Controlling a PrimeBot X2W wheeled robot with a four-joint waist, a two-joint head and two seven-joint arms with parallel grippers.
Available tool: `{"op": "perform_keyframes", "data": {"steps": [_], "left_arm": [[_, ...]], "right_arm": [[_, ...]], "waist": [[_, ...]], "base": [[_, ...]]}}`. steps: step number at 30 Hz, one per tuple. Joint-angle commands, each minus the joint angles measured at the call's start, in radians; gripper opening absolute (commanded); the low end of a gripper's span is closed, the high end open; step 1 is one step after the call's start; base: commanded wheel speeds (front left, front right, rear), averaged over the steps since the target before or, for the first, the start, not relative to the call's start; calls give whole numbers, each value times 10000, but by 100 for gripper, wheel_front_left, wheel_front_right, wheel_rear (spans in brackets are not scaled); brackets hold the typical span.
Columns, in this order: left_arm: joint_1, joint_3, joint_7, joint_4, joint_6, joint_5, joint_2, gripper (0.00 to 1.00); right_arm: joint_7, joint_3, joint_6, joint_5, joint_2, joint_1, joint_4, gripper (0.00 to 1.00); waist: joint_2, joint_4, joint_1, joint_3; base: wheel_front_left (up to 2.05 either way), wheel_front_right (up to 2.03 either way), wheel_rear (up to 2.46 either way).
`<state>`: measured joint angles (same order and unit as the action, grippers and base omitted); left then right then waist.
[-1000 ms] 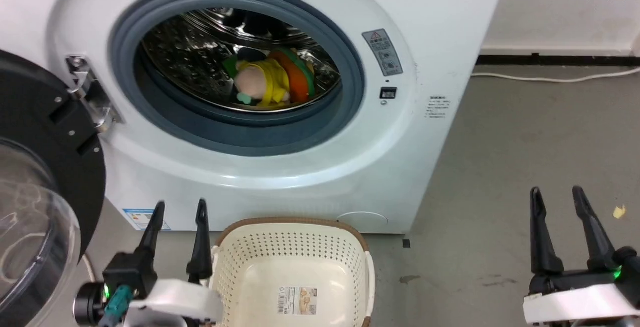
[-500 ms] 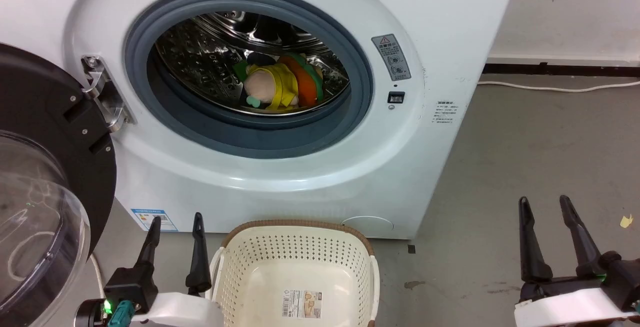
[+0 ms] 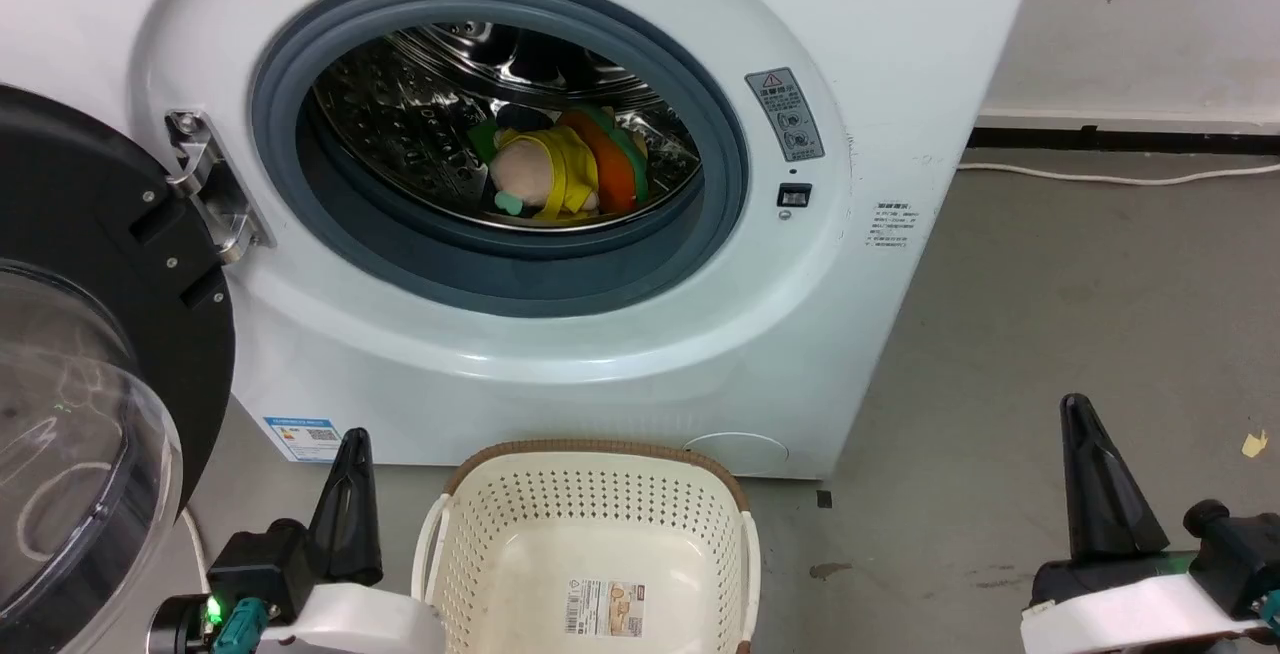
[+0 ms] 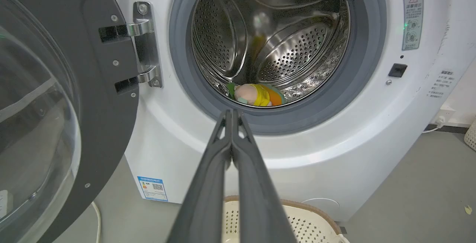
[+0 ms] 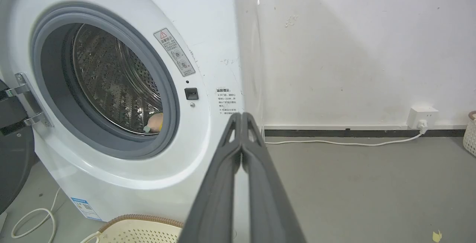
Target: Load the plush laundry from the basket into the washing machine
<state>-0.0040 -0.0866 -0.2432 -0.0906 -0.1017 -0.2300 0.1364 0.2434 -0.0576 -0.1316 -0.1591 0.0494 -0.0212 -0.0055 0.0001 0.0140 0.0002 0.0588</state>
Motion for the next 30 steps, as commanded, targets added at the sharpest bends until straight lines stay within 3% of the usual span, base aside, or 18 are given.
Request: {"op": "perform_keyframes", "data": {"steps": [1,30], "left_arm": [[3,37,45,45,57,95,-50,0],[12,243,639,259,296,643,-252,0]], "right_arm": [[-45,21,1,60,-1,14,4,0],[-639,159,3,441,1,63,16,0]], "waist": [[-1,-1,0,-5],[-1,-35,-1,-150]], "base": [[0,0,0],[0,0,0]]}}
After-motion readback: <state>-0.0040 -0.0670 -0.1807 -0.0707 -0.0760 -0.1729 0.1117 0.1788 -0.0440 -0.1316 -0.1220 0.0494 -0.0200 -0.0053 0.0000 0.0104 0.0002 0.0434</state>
